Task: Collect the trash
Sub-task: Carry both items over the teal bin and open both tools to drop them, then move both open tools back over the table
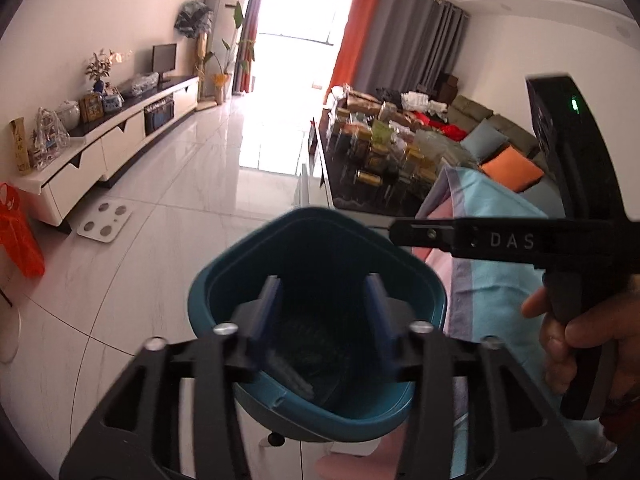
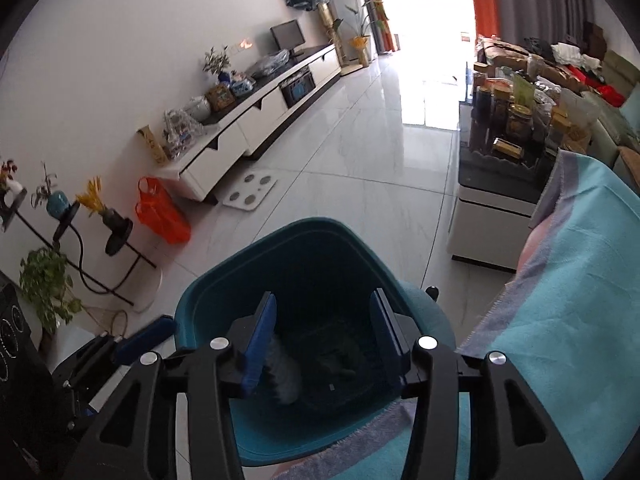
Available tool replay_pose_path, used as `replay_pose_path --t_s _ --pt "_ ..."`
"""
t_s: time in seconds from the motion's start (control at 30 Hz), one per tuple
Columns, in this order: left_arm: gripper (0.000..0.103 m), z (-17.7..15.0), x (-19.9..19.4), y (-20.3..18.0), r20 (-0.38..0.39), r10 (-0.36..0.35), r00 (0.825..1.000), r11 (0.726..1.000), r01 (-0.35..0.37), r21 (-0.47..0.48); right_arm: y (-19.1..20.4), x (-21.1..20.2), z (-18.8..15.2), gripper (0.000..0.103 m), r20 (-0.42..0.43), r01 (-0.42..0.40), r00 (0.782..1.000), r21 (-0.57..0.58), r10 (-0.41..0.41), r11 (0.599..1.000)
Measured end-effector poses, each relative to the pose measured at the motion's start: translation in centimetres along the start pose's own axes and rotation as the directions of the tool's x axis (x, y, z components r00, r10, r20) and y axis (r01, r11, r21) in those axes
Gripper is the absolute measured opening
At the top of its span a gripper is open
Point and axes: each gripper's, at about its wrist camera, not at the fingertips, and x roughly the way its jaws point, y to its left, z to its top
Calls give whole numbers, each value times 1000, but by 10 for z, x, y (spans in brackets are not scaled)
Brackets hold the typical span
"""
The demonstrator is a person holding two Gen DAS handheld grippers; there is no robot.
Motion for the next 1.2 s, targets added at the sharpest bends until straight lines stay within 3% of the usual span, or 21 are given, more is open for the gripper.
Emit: replay_pose_path --t_s 0.17,0.3,0.4,0.7,0.9,1.2 --pt "73 8 -24 1 61 14 998 999 -11 -44 -3 -22 -4 51 59 20 998 1 -20 1000" --pt "91 17 -47 2 115 11 993 996 -1 -88 -4 -43 -11 63 119 50 992 -13 -48 999" --pt "97 22 -63 -4 148 14 989 996 -1 -85 -7 -57 -18 70 156 76 985 -22 -72 997" --pt "97 30 -94 -33 198 -27 980 997 40 -61 -12 -114 -46 96 286 136 950 -20 -125 991" --pt "98 35 -118 -65 250 -64 966 997 73 -29 -12 -162 -76 96 393 179 905 -7 -162 984" --pt "98 27 -142 -144 340 -164 926 983 124 135 -25 -246 -129 96 555 255 795 60 -245 965"
